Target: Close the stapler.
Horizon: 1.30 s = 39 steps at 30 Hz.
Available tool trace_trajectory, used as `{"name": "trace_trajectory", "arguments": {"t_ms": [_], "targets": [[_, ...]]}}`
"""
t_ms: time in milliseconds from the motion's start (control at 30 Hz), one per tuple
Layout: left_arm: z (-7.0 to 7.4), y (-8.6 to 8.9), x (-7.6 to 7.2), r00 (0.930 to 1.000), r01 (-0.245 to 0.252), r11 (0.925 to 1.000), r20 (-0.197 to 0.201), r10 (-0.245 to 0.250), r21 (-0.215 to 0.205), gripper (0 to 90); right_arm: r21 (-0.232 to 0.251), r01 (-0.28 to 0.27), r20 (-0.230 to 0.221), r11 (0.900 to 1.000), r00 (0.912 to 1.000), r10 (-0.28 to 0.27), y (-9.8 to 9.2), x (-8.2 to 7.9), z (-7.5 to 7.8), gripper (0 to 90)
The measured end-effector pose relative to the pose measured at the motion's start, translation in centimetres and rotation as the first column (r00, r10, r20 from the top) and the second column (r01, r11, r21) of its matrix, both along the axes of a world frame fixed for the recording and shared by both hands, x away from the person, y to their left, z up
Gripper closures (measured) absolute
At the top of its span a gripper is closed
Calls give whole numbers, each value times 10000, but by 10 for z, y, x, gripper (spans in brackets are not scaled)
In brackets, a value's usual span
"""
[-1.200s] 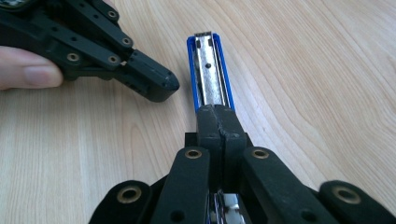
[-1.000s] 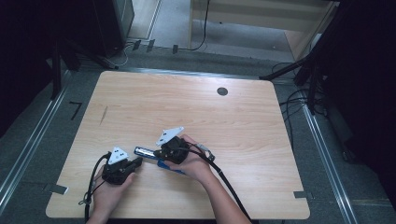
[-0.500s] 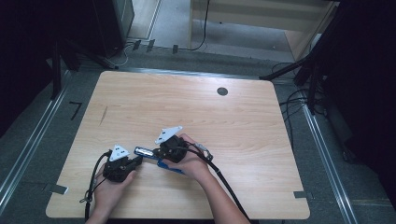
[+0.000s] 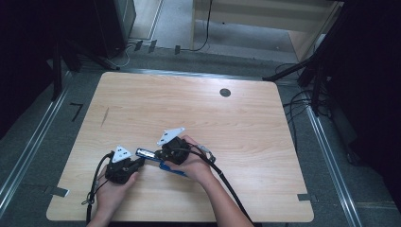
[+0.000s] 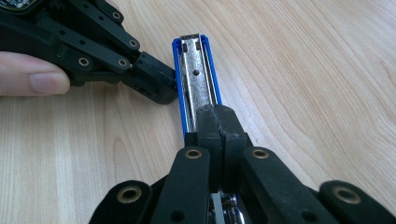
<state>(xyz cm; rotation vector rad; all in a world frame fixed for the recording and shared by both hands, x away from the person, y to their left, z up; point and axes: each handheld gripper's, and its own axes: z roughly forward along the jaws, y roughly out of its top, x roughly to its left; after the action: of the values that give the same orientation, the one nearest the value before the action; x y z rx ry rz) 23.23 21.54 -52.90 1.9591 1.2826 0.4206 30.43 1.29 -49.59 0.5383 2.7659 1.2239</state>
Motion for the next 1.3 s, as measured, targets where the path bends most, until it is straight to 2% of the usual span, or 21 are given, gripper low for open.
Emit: {"name": "trace_trajectory", "arguments": {"t_ms": [400,633,733,1100,1300], "targets": [[3,-2,-2,9997,88,9999,245,-87,-66,900,120,13,48,9999,10000,-14,-1,-1,2,900],[5,-2,-4,9990,241,9990,374,-227,-386,900,246,43,56,9997,10000,-45,-2,-1,3,900],[4,-3,-6,9992,283,9969,314,-261,-733,900,243,57,30,9997,10000,-58,-2,-2,3,900],[3,-14,-15,9966,748,9945,390,-720,-739,900,257,40,82,9997,10000,-42,-3,-2,5,900],[3,-20,-19,9940,933,9915,649,-875,-911,900,477,60,63,9988,10000,-63,-6,-2,8,900]]}}
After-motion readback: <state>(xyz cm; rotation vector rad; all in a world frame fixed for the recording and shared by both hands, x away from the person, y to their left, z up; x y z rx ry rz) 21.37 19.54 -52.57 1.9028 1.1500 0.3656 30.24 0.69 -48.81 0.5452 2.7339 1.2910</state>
